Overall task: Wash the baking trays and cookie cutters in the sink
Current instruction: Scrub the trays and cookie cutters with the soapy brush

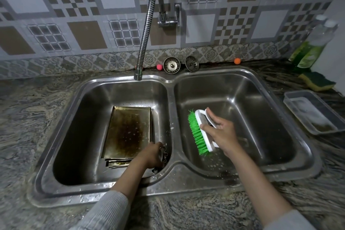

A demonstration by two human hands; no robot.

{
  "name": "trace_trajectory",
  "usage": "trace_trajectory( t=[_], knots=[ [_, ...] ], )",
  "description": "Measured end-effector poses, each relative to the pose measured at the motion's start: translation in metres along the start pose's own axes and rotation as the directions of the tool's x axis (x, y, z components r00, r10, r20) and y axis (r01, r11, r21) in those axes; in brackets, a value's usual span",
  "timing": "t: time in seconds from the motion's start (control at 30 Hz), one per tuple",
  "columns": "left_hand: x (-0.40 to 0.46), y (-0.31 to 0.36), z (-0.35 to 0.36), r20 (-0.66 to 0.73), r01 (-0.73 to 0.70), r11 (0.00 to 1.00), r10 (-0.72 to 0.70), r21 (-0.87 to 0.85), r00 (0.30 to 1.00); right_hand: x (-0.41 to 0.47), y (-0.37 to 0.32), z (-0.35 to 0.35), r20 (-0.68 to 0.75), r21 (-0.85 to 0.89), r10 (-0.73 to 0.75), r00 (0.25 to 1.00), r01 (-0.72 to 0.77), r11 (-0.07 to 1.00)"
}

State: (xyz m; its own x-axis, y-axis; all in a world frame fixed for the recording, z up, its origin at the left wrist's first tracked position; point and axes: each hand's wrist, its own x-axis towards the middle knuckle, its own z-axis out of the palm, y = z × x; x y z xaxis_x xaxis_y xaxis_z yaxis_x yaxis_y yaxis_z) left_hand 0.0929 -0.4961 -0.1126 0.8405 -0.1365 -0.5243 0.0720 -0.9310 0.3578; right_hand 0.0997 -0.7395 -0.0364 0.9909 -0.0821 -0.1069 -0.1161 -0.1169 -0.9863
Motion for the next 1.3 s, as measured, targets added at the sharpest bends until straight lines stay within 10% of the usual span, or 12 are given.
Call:
trace_trajectory(
  t=[0.17,0.43,0.7,1.3],
  knots=[
    [-0.004,0.005,-0.004,-0.05,0.028,1.0,-0.028,0.002,0.998,0.0,0.0,0.002,-0.004,-0.018,-0.016,1.0,0.016,1.0],
    [-0.021,0.058,-0.02,-0.539,-0.153,0.962,0.007,-0.228,0.842,-0.021,-0.012,-0.024,-0.076,-0.128,-0.051,0.996,0.041,0.991],
    [-0.027,0.098,0.012,-0.3,-0.047,0.997,0.029,-0.054,0.953,-0.045,-0.026,-0.108,-0.168,-0.498,-0.169,0.971,0.064,0.865],
    [-0.029,0.101,0.024,-0.373,0.013,0.995,0.026,0.1,0.927,-0.081,0.011,-0.311,-0.369,-0.663,-0.112,0.923,-0.177,0.727]
  ],
)
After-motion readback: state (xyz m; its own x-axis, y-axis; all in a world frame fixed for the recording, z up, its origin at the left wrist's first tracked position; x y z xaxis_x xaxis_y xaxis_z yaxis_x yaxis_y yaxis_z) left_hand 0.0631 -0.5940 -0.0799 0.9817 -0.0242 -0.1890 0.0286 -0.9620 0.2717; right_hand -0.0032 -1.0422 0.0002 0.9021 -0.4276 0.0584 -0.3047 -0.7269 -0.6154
